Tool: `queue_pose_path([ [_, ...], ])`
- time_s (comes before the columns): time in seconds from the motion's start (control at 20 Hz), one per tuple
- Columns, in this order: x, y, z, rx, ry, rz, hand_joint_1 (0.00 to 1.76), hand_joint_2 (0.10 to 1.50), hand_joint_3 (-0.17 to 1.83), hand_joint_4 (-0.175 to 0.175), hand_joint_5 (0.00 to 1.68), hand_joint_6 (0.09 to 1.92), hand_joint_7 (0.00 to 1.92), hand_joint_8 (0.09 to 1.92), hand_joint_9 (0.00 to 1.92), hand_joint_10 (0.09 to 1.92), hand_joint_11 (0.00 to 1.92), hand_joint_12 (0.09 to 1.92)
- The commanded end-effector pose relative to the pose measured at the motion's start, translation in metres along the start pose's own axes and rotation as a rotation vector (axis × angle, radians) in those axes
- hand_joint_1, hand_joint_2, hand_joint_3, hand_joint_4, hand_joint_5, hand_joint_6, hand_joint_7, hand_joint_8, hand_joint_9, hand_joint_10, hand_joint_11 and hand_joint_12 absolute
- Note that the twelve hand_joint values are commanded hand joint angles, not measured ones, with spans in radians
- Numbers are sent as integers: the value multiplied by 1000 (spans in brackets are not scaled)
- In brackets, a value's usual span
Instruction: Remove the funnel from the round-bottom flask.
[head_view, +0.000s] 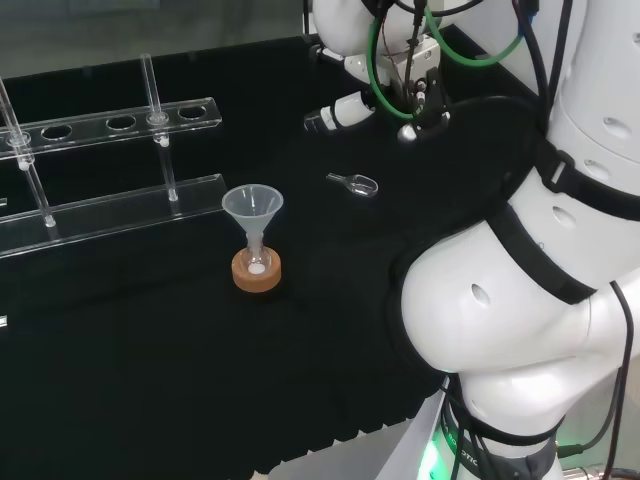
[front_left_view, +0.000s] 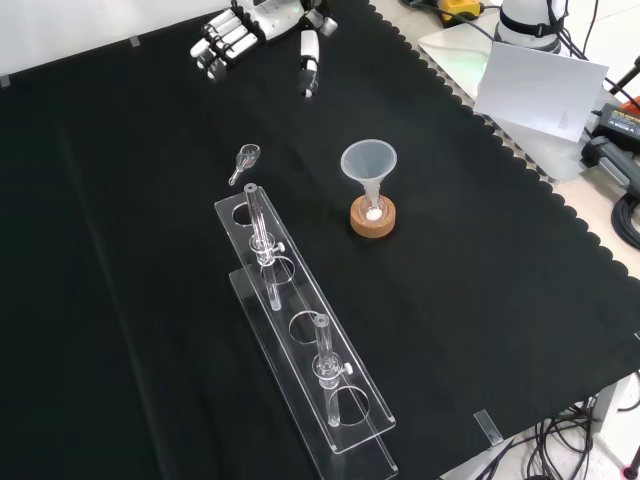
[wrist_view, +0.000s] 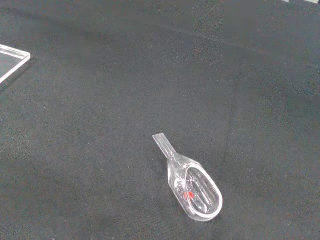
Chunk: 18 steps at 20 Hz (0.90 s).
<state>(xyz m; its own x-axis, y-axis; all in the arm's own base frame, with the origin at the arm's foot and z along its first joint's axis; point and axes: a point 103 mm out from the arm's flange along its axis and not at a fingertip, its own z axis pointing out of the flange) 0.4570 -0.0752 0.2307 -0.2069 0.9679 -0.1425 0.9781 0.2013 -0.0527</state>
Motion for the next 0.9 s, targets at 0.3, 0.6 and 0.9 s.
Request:
queue_pose_path([
  [0.3,27,-6,-14,19,-18,28,124,681,59,19,0,87,58,87,0,87,0,1228],
  [0.6,55,-7,-30,-11,27,21,75,669,51,16,0,87,67,87,0,87,0,1216],
  [0.9,78,-22,-46,-9,21,-3,71,667,49,13,0,87,65,87,0,87,0,1207],
])
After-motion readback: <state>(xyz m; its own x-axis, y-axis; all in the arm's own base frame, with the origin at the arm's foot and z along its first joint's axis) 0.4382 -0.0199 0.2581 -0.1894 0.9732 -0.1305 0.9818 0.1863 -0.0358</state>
